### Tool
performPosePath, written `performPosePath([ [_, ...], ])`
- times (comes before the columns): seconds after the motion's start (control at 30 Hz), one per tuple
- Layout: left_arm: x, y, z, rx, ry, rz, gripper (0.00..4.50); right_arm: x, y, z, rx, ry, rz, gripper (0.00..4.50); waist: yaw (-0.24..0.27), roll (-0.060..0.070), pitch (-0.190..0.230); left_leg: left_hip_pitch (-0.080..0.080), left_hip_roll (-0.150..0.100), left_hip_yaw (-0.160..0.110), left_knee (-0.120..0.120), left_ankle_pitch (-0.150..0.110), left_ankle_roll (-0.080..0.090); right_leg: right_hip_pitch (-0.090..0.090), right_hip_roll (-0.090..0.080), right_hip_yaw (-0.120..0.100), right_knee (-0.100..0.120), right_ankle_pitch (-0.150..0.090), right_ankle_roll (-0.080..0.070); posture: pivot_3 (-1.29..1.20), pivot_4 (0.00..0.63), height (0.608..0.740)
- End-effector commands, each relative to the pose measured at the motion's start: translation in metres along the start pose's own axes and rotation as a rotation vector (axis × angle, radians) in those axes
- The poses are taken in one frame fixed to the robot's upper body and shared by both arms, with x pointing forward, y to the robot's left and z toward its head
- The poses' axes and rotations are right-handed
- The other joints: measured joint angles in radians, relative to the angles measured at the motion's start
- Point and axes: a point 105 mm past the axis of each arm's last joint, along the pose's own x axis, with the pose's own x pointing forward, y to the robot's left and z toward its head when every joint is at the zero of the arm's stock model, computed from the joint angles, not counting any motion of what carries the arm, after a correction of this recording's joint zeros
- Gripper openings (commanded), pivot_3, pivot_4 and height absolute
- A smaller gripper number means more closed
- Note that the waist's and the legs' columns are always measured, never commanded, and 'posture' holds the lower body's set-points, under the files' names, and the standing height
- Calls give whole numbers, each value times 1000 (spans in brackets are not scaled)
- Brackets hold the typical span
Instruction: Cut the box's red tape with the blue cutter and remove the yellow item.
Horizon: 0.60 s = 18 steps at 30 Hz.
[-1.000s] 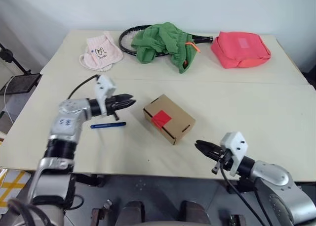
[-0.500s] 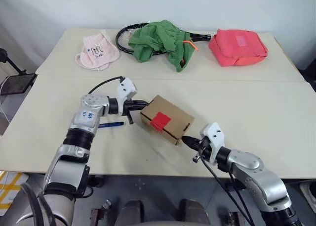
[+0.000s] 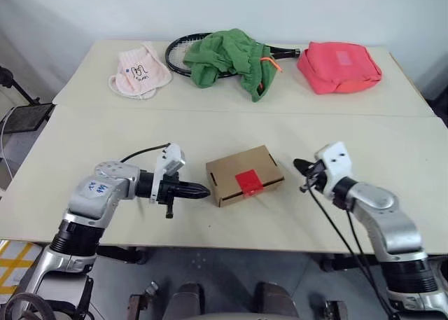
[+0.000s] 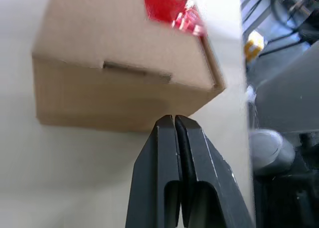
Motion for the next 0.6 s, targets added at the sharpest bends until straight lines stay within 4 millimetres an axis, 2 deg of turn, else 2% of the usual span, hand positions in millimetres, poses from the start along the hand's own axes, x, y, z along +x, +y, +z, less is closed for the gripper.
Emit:
performPosePath([
  [0.03,-16,-3,48,56,-131,-30,81,-18,25,12,42,-13,170,0,-1,0,0,0,0,0,0,0,0,0,0,0,0,0,0,0,150,740],
  [0.1,-14,18,67,54,-177,48,81,-30,58,5,118,58,329,0,9,0,0,0,0,0,1,0,0,1,0,0,0,0,0,0,150,740],
  [0.17,-5,45,68,42,-151,162,81,-37,84,2,166,101,431,0,16,0,0,1,0,0,2,0,1,2,0,0,0,0,0,0,150,740],
  [0.27,6,77,65,24,-123,294,81,-35,105,0,205,128,474,0,15,0,0,2,-1,1,2,-1,1,3,0,0,-2,0,0,0,150,740],
  [0.37,26,103,48,95,-32,396,81,-21,116,-5,227,147,458,0,15,-2,1,1,-1,2,2,-1,1,1,0,0,-1,0,0,0,150,740],
  [0.5,47,103,31,87,16,319,81,1,108,-9,241,135,339,0,18,-3,2,-1,-1,2,2,-1,1,-1,0,0,-1,0,0,0,150,740],
  [0.6,54,89,24,57,49,203,81,12,99,-6,254,101,250,0,19,-4,2,-2,-1,2,2,-1,1,-2,0,0,-1,0,0,0,150,740],
])
